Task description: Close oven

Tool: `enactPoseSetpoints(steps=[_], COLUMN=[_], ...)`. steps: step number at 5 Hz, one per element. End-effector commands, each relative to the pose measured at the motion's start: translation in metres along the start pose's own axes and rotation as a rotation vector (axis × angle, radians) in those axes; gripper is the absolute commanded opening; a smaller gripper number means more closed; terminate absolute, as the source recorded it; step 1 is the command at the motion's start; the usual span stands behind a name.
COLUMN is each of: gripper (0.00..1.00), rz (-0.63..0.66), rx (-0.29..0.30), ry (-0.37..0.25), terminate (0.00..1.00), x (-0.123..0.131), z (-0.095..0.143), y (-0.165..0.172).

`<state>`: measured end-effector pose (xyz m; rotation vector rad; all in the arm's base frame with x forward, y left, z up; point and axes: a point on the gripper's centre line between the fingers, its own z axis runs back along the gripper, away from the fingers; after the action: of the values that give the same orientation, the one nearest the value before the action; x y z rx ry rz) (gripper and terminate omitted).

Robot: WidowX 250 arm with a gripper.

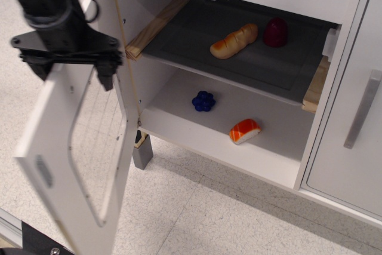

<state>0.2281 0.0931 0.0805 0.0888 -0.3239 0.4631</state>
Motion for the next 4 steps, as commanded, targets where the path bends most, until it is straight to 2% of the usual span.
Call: enactPoseSetpoints(steps=[1,3,4], gripper=[1.0,1.0,1.0], rz=[0.154,0.395,0.462], rx=[-0.023,-0.043,-0.05], ry=[0.011,0.083,0.099], terminate=[0.0,0.0,0.0], x=[0.002,0.02,0.027], z=[0.001,0.001,-0.006], y=[-0.061,-0.13,-0.155])
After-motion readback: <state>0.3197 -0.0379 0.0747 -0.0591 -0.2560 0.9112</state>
